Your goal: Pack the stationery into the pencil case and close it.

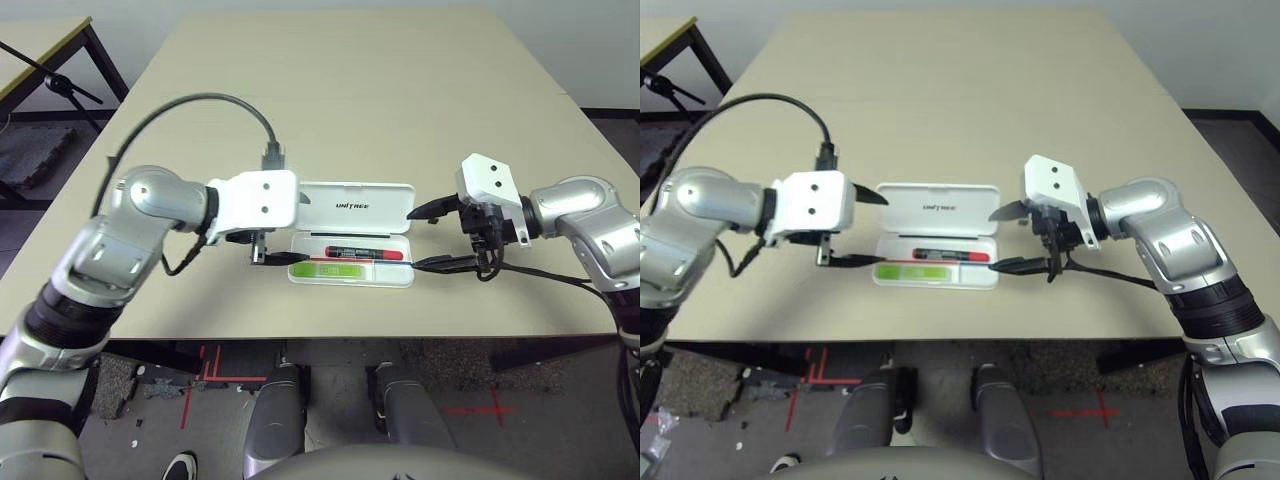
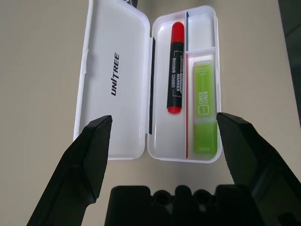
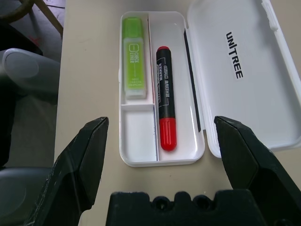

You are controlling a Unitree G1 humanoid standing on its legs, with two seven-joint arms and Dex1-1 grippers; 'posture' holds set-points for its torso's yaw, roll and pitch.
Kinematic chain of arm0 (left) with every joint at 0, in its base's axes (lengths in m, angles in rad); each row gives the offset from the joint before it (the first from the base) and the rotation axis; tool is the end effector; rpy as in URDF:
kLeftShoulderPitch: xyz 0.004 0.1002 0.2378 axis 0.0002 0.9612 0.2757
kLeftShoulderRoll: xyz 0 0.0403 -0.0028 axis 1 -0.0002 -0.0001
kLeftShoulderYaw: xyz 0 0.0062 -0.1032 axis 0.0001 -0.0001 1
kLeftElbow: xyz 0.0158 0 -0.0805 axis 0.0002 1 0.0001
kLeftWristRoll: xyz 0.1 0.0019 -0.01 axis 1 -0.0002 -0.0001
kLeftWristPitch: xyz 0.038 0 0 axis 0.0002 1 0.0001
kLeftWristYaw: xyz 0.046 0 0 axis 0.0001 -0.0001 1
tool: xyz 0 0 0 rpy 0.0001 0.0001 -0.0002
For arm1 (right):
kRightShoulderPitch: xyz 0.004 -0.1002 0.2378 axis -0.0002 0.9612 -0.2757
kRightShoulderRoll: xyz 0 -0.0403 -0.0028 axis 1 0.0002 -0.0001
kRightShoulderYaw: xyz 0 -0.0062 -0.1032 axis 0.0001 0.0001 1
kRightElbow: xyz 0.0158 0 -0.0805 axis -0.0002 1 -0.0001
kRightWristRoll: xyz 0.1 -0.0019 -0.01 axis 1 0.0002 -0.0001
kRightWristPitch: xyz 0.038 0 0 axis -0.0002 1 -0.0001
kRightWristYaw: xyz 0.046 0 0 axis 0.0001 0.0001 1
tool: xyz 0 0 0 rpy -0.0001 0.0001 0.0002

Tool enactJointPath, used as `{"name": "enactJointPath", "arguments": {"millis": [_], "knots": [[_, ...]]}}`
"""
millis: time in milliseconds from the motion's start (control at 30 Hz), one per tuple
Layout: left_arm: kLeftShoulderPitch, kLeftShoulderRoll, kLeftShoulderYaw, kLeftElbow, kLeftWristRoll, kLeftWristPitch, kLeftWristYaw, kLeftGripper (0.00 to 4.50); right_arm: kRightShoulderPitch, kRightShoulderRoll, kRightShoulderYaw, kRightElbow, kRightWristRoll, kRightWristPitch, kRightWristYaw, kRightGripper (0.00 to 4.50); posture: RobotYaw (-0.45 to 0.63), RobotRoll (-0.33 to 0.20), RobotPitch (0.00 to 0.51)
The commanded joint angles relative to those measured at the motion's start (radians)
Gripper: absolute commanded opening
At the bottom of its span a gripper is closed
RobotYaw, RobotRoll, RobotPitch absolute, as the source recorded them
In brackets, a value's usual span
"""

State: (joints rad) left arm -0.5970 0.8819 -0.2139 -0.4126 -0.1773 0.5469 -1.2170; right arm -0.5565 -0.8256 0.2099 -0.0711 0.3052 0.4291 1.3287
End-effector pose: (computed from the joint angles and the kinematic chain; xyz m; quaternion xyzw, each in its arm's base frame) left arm 0.2444 0.1915 0.2419 0.4050 0.0818 -0.5768 0.7047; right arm 0.2749 -0.2241 0.1987 -0.2562 0.1429 0.6272 0.7215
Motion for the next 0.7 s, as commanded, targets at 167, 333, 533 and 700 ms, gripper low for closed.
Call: {"name": "enactJointPath", "arguments": {"millis": [167,333,533,700], "knots": [[0.028,-0.004,-0.017,-0.012,0.0,0.012,0.032,4.48,0.026,-0.071,-0.085,-0.058,0.071,0.128,-0.003,4.5,0.05,0.0,0.117],[0.044,-0.004,-0.03,0.002,0.016,-0.004,0.047,4.48,0.028,-0.105,-0.231,-0.113,0.174,0.33,-0.105,4.5,0.03,0.0,0.115],[0.032,-0.029,-0.055,0.041,0.03,-0.034,0.049,4.48,-0.057,0.07,-0.346,-0.033,0.109,0.407,-0.496,4.5,-0.01,0.0,0.111],[0.01,-0.053,-0.075,0.091,0.047,-0.075,0.041,4.48,-0.056,0.225,-0.389,-0.046,0.033,0.397,-0.779,4.5,-0.03,0.0,0.106]]}}
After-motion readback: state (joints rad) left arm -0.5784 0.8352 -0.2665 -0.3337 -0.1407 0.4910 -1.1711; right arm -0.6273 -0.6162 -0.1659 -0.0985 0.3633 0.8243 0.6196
